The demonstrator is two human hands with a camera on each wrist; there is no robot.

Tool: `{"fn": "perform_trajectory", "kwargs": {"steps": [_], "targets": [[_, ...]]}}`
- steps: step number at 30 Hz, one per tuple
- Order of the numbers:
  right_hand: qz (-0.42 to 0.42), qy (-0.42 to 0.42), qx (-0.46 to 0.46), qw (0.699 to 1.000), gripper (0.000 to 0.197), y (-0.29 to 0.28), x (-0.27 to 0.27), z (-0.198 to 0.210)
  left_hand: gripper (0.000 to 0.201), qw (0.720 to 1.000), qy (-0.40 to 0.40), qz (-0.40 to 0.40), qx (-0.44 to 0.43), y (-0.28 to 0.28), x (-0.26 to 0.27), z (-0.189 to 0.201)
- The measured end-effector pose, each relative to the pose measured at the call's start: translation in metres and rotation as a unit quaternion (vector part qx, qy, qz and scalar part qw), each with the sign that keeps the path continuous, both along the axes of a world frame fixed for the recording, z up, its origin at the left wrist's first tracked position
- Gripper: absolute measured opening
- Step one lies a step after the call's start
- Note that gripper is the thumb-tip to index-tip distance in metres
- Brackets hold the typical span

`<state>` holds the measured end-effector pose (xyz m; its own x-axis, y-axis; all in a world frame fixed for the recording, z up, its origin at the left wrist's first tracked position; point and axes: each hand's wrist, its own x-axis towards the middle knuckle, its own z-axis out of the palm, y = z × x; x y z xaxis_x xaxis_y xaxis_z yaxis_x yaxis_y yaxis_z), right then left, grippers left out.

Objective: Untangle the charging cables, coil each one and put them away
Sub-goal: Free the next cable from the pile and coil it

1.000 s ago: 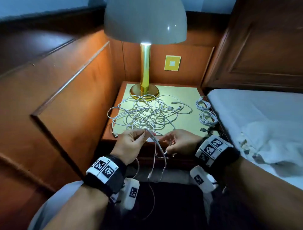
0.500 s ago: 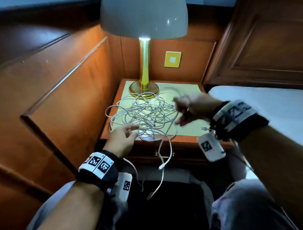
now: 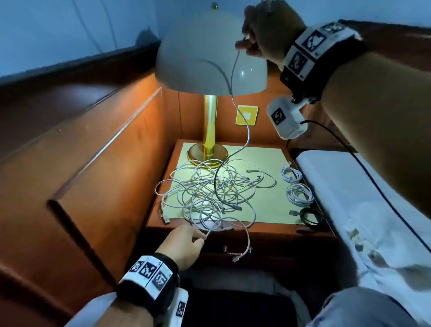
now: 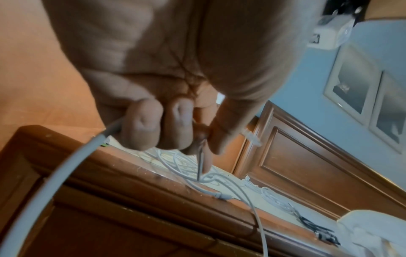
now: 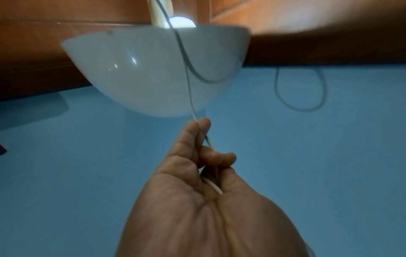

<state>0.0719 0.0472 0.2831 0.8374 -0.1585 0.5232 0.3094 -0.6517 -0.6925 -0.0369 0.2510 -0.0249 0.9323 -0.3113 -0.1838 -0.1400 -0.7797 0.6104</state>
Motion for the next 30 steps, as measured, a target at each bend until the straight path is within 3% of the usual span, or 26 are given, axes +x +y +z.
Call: {"fn": "perform_trajectory", "kwargs": {"steps": [3,7,10,13,17,21,22,28,30], "targets": [[0.018,0.034,-0.128,0.991,0.033,0.011,0.003,-0.020,0.023,1.000,-0.008,-0.018,-0.020,0.002,0.002,0.005],[0.018,0.135,-0.317,0.938,0.025,0.022,0.009,-0.100,0.023,0.998,-0.023,-0.025,-0.045,0.008,0.004,0.007],[0.002,0.206,-0.348,0.915,0.023,0.020,0.012,-0.159,0.023,0.998,-0.024,-0.032,-0.051,0.007,0.006,0.006],[-0.025,0.279,-0.401,0.872,0.034,0.013,0.020,-0.195,0.022,0.998,-0.021,-0.024,-0.061,0.007,0.006,0.004],[-0.085,0.327,-0.360,0.870,0.040,0.012,0.031,-0.216,0.021,0.994,-0.029,-0.023,-0.103,0.008,0.007,0.006],[-0.022,0.437,-0.233,0.869,0.102,0.012,0.037,-0.229,0.019,0.983,-0.040,-0.033,-0.174,0.007,0.007,0.015],[-0.003,0.453,-0.195,0.870,0.107,0.012,0.037,-0.229,0.019,0.979,-0.034,-0.032,-0.199,0.007,0.006,0.017],[-0.010,0.387,-0.085,0.918,0.094,0.010,0.039,-0.213,0.018,0.944,-0.023,-0.018,-0.328,0.006,0.006,0.020],[-0.011,0.383,-0.114,0.917,0.095,0.007,0.040,-0.210,0.017,0.926,-0.008,-0.004,-0.378,0.005,0.008,0.018]]}}
